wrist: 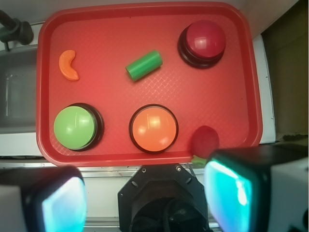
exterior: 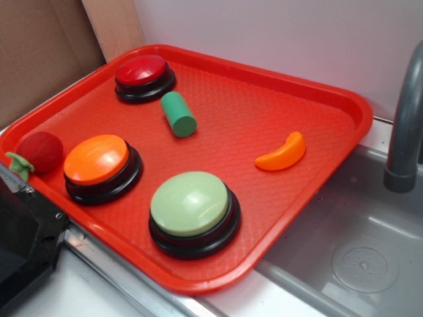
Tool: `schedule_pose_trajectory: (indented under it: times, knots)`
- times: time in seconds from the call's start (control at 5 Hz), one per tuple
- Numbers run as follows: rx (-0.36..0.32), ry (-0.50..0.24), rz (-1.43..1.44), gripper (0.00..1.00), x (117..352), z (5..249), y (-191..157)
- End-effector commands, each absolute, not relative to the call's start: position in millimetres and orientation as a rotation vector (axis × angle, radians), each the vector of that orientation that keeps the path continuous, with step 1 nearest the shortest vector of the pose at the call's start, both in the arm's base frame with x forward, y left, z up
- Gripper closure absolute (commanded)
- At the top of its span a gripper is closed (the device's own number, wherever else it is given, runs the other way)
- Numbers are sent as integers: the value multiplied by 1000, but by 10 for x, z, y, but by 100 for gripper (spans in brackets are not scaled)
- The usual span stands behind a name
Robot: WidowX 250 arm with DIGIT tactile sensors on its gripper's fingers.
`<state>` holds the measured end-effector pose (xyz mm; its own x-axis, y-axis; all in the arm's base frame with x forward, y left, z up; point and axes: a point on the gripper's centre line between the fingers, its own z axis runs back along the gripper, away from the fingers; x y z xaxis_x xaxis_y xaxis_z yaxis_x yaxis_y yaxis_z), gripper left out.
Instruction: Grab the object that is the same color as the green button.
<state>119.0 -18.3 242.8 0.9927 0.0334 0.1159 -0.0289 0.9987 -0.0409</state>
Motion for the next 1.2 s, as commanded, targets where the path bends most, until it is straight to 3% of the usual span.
schedule_pose_trajectory:
  times: [0.0,0.2,0.6,1.0]
  knots:
    - [-39,-117,31,0,1190,2428,-183]
    - [-113,-111,207,0,1406,2310,-228]
    - [-141,-136,657,0,1925,1819,-248]
    - [9,-171,848,0,2458,1027,-229]
